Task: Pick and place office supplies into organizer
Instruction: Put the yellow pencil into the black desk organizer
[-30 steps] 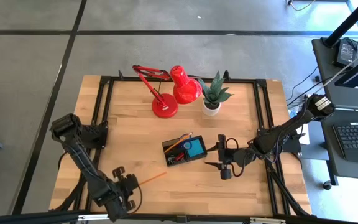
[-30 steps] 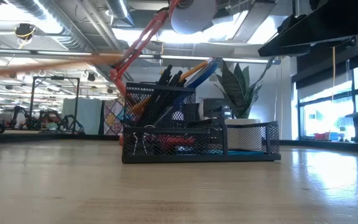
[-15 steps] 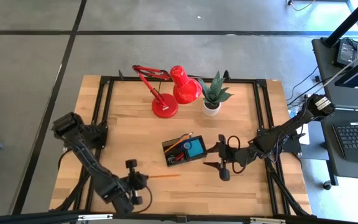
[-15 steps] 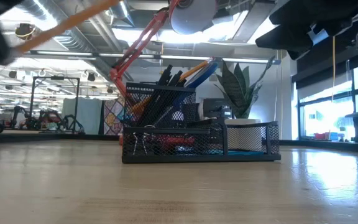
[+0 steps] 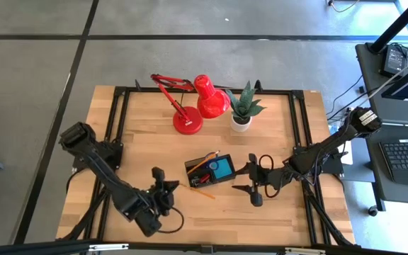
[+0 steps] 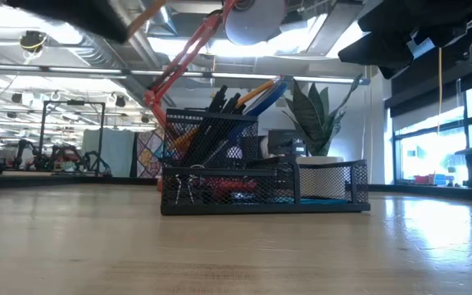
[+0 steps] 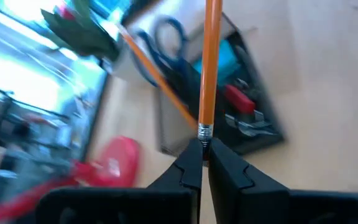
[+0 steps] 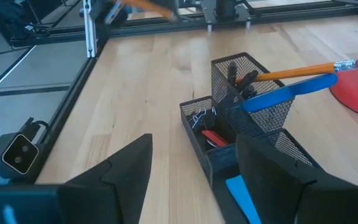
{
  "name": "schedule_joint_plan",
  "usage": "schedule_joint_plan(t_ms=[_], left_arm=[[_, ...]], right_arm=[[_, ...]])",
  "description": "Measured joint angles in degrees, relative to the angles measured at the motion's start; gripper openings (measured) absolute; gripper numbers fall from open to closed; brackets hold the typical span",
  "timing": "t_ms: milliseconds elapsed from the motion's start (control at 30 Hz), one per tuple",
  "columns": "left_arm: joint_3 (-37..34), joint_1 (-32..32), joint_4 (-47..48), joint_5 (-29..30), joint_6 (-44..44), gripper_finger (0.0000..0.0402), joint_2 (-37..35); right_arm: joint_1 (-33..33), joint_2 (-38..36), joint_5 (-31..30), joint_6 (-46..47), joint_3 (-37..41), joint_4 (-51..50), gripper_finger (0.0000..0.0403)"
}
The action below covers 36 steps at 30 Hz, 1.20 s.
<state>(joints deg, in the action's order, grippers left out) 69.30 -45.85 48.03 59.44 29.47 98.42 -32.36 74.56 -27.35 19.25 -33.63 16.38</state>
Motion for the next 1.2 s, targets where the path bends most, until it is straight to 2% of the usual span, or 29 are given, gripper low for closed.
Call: schedule_joint_plan(t_ms=[100, 267, 400, 767, 1067, 1200], left_arm=[[0.02, 0.55, -0.01, 4.40, -7.58, 0.0008, -1.55], [0.02, 2.18, 0.05, 6.54, -23.96, 0.0008, -2.97], [0.02, 3.91, 0.22, 10.68, -32.02, 0.0008, -3.36], [0.03, 7.83, 2.54, 30.06, -52.38, 0.0008, -3.38], [0.04, 8.53, 4.97, 30.64, -70.99, 0.0008, -3.77], [0.04, 8.77, 5.10, 30.58, -73.72, 0.0008, -4.55]], right_arm=[[0.00, 0.00, 0.02, -0.03, 0.00, -0.08, 0.0233], [-0.01, 0.00, 0.01, -0.17, 0.00, -0.95, 0.0233], [0.00, 0.00, 0.00, -0.20, 0.00, -1.22, 0.0233], [-0.02, 0.00, -0.06, -4.72, 0.00, -1.29, 0.0233], [-0.02, 0.00, -0.07, -6.23, 0.00, -1.55, 0.0233], [-0.02, 0.00, -0.09, -6.11, 0.00, -1.57, 0.0233]])
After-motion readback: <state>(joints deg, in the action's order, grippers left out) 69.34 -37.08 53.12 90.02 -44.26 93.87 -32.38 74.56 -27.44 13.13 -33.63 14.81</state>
